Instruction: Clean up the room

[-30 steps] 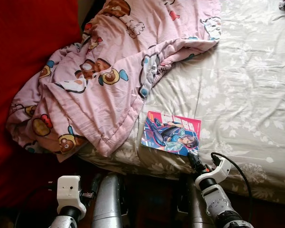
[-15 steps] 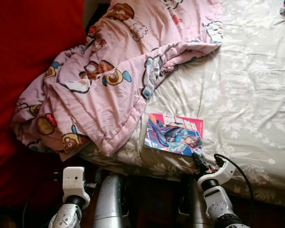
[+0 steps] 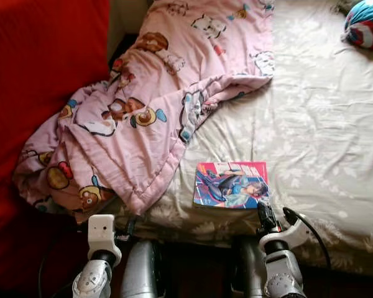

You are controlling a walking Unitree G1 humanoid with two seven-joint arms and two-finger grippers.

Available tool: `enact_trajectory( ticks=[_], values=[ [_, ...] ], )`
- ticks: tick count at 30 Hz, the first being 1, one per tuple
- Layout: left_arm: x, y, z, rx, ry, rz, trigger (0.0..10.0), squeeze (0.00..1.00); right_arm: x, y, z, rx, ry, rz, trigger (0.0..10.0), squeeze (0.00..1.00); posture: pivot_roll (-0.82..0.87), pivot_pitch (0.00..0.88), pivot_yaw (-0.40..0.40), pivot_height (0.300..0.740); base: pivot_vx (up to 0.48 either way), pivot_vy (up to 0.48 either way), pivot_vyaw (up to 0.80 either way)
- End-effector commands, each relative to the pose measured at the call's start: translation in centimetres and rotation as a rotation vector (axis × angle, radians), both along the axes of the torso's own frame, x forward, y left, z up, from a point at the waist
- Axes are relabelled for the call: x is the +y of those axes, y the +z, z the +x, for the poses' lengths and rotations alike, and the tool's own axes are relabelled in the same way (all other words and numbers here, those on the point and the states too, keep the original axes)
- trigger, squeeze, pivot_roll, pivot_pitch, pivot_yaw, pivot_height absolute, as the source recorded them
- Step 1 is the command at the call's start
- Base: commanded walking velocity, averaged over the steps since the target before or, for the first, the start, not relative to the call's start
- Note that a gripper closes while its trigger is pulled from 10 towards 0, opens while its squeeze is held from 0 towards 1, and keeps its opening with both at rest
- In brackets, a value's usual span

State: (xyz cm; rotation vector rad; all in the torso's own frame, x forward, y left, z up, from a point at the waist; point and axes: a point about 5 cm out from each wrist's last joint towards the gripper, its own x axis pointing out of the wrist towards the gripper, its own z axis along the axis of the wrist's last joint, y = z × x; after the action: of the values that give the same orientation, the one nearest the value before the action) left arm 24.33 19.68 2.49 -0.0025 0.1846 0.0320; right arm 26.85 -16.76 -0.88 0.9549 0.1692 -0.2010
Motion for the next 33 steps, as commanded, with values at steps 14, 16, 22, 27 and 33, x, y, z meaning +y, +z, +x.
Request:
enact_trajectory(
  ticks=[14,16,22,27,33],
  values=[
    [0.6,-0.9,-0.7,0.012,0.003,0.034,10.0,0.00,-1.1,-3.0,-2.9,0.197,-0.253,0.231,0.0,0.00,0.02,0.114,0.050,0.583,0.000,0.000,0.00],
    [0.6,-0.9,-0.8,0.011,0.003,0.034,10.0,0.00,-1.0,-2.9,-2.8,0.184,-0.261,0.271,0.0,0.00,0.02,0.114,0.050,0.583,0.000,0.000,0.00],
    [0.4,-1.0,-1.0,0.007,0.001,0.035,10.0,0.00,-0.1,-1.1,-1.6,0.043,-0.105,0.096,0.0,0.00,0.03,0.114,0.049,0.583,0.000,0.000,0.00],
    [0.3,-1.0,-1.2,0.007,-0.002,0.037,10.0,0.00,1.2,0.9,-0.2,-0.090,0.029,-0.007,0.0,0.00,0.03,0.116,0.048,0.583,0.000,0.000,0.00],
    [0.2,-1.0,-1.2,0.005,0.000,0.036,10.0,0.00,2.4,1.8,0.4,-0.137,0.163,-0.132,0.0,0.00,0.03,0.117,0.043,0.583,0.000,0.000,0.00]
  ],
)
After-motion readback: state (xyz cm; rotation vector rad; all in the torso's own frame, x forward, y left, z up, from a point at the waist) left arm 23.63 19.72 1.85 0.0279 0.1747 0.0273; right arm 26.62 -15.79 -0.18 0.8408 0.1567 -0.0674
